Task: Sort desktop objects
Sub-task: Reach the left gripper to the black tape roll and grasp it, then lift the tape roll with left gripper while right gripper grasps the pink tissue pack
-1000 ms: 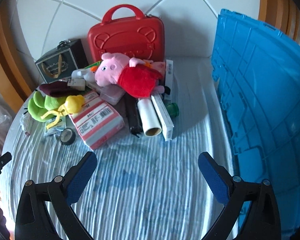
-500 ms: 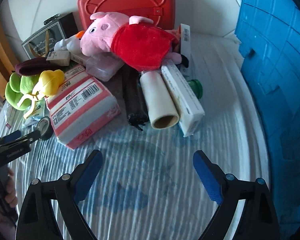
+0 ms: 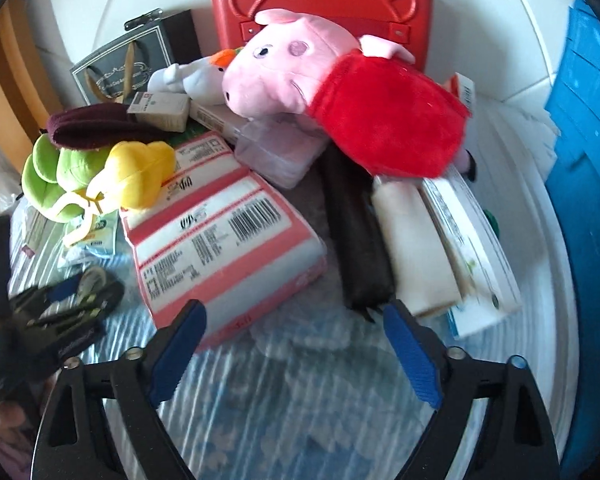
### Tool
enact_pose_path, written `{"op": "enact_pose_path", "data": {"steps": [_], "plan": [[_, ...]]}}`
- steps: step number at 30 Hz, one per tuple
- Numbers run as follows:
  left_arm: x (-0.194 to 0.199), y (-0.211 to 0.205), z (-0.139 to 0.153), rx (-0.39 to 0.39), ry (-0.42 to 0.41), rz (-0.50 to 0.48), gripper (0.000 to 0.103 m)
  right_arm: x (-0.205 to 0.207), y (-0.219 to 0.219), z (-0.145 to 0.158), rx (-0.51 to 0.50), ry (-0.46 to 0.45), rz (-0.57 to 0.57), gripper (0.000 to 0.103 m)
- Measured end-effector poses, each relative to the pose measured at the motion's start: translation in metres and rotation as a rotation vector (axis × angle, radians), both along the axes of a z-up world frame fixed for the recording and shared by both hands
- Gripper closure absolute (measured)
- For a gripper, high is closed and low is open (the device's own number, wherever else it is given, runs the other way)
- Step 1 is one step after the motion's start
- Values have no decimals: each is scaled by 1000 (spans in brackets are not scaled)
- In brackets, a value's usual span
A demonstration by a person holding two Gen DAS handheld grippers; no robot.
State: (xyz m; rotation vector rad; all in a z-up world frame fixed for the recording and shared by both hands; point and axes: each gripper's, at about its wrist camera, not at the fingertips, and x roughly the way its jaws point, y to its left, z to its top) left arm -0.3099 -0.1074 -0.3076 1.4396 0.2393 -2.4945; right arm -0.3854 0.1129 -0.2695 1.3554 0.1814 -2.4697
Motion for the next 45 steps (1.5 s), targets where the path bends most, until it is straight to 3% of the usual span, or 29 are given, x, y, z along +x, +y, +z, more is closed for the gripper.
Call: {"op": "enact_pose_path", "data": {"steps": [2,7,13,20,22,23,24,25,27,31,34,37,40,41,45], "plan": [[13,-11,0,6,-5,32,48,-10,0,0,12,10,-18,36],[37,-32,2,8,-10,101,48,-27,0,-8,9,3,-36,36],[42,-38,4,8,-14,127,48,16,-36,-11,-77,-80,161,36],[37,-33,12,13,12,107,48,17,-31,-7,-59,-90,121,36],[43,-26,9,-4,16,105,48,29,-40,-9,-80,-109,144,34],[41,-25,9,-5,18,103,48,31,-47,-11,-78,-111,159,28],[38,-25,10,2,19,101,48,34,-57,-16,-44,-97,172,21],[37,-23,11,8,21,97,48,35,-62,-22,-3,-76,171,20],[34,-17,14,3,22,79,48,30,-59,-29,48,-56,123,24],[29,3,16,1,27,22,48,17,11,-31,8,-92,-67,25],[19,15,18,21,35,-8,48,18,48,-27,117,-53,-208,26],[10,29,21,27,47,-43,48,22,68,-15,35,-69,-246,26],[4,40,21,33,47,-64,48,26,48,-4,-51,-38,-141,12],[2,42,21,31,45,-67,48,25,38,-3,-51,-26,-112,2],[-3,52,14,-15,31,-62,48,20,10,-13,-11,2,-57,0]]}}
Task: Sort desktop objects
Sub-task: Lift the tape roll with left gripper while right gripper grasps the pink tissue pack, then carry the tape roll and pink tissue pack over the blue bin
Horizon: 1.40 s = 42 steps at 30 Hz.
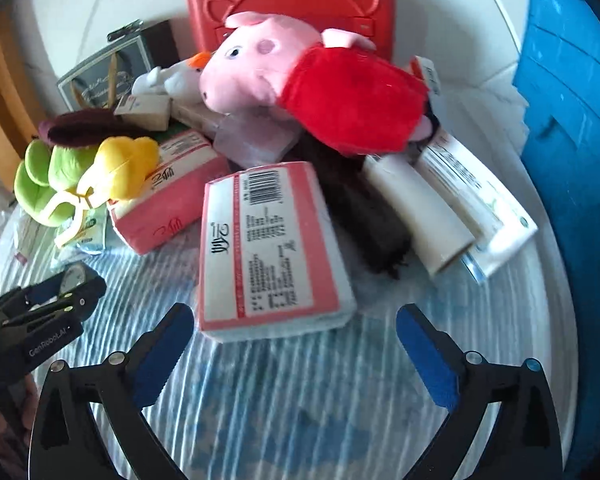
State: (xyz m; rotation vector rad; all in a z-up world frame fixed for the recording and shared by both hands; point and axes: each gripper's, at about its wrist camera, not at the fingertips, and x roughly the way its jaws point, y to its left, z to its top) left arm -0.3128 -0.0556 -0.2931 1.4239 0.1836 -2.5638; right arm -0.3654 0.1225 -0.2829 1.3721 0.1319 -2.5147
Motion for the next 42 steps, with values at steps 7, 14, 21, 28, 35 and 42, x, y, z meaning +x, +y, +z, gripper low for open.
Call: {"op": "enact_pose_path", "data": {"steps": [7,14,21,28,35,42], "plan": [[1,10,-13,16,-12,9,48,-2,-10,-37,17,35,3,0],[7,16,-14,4,6,19,48,-5,-10,-47,-45,73,4,2],[23,24,13,-16,52,15,48,17,-18,-22,-68,93,25,16],[52,38,73,-34,153,-3,48,62,-31,48,-129,198,51,17],[84,9,148,-73,305,-34,48,109,-11,131,-154,344,26,17],[129,30,222,-83,451,-98,48,167,-1,206,-144,497,-28,17]]}}
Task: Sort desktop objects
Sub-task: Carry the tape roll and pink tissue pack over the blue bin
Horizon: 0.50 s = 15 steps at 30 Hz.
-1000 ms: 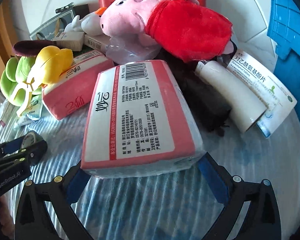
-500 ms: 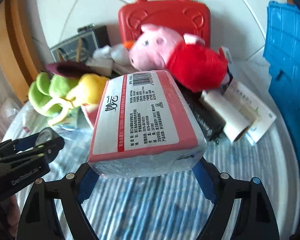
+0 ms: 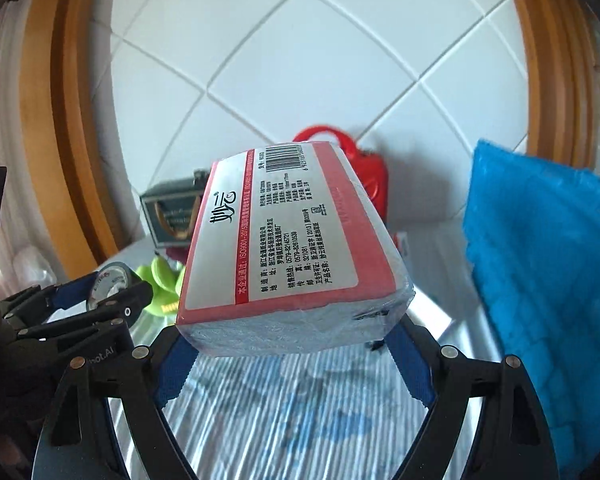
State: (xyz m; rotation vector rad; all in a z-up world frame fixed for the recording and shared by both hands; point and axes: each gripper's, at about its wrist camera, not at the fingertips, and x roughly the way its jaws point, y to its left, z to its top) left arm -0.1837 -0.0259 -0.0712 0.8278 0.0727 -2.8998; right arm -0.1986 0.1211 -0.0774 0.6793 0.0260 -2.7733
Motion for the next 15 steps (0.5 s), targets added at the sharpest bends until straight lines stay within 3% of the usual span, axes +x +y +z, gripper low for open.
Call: {"op": "enact_pose_path", "data": {"steps": [8,15], "plan": [[23,54,54,13,92,-103,48,46,52,68,11,130,-127,17],[24,145,81,33,127,-221,48,66,138,103,28,169,-273,17]]}}
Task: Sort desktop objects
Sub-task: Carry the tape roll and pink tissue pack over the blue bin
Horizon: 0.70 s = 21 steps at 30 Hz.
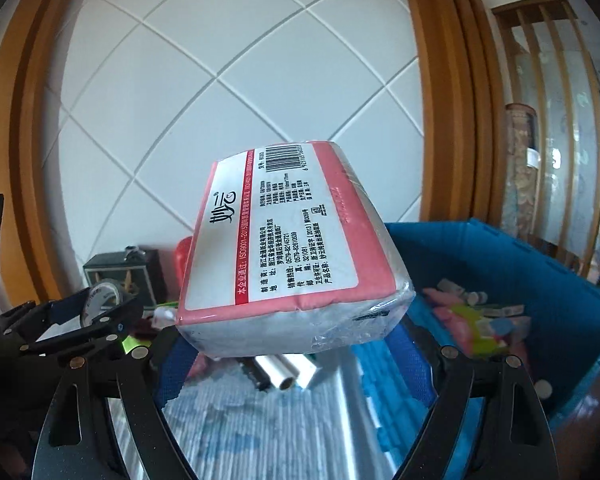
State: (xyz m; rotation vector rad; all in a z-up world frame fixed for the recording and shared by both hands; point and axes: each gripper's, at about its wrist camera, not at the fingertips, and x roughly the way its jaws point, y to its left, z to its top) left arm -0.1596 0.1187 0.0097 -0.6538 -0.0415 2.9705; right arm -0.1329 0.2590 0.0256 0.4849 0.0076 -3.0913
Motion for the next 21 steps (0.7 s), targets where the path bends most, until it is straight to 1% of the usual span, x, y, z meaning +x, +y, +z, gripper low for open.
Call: {"op": "enact_pose_path", "data": {"steps": [5,8,10,12,14,15,18,21], "plan": [[-7,81,14,10,8,-43,48,-1,83,18,16,2,-39,16],[-22,136,28,34,-32,-58,48,-7,145,31,19,-6,-32,16],[-38,175,38,63,-86,-83,48,-22,188,39,25,-18,-23,16],[-55,213,46,72,-130,-107,48,-39,228,47,36,-41,-14,16],[-71,244,52,72,-176,-112,48,-63,260,51,47,-75,-7,16],[-83,261,52,78,-215,-123,48,-78,275,51,49,-102,-3,16],[-117,303,45,83,-337,-143,48,-126,318,39,41,-212,-12,16],[-155,340,24,32,-457,-123,48,-166,349,16,39,-326,-35,16]]}}
